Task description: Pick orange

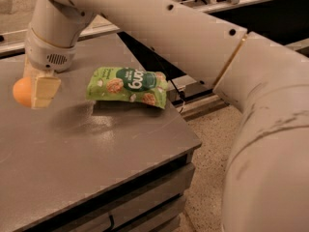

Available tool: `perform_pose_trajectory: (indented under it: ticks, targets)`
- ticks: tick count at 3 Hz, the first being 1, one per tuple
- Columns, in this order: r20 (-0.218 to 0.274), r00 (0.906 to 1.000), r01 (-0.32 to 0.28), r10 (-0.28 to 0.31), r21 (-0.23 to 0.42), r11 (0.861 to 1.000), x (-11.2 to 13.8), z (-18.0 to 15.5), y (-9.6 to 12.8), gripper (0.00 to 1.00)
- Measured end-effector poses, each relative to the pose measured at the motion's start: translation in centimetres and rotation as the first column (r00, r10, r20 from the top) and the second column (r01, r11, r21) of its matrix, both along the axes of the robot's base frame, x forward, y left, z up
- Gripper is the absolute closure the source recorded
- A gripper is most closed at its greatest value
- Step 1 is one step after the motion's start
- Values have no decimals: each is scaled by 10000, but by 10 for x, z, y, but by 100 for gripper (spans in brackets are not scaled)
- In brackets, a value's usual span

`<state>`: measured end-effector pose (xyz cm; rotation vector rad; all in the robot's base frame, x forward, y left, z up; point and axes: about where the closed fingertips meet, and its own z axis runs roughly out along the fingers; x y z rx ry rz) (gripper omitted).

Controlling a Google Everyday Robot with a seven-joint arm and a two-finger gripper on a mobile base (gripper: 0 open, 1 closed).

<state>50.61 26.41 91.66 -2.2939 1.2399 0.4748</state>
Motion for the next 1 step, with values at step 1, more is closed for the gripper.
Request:
perform_pose_trajectory:
  ticks: [1]
  targets:
    - [0, 10000, -1, 1, 0, 10000, 0, 0, 0, 100]
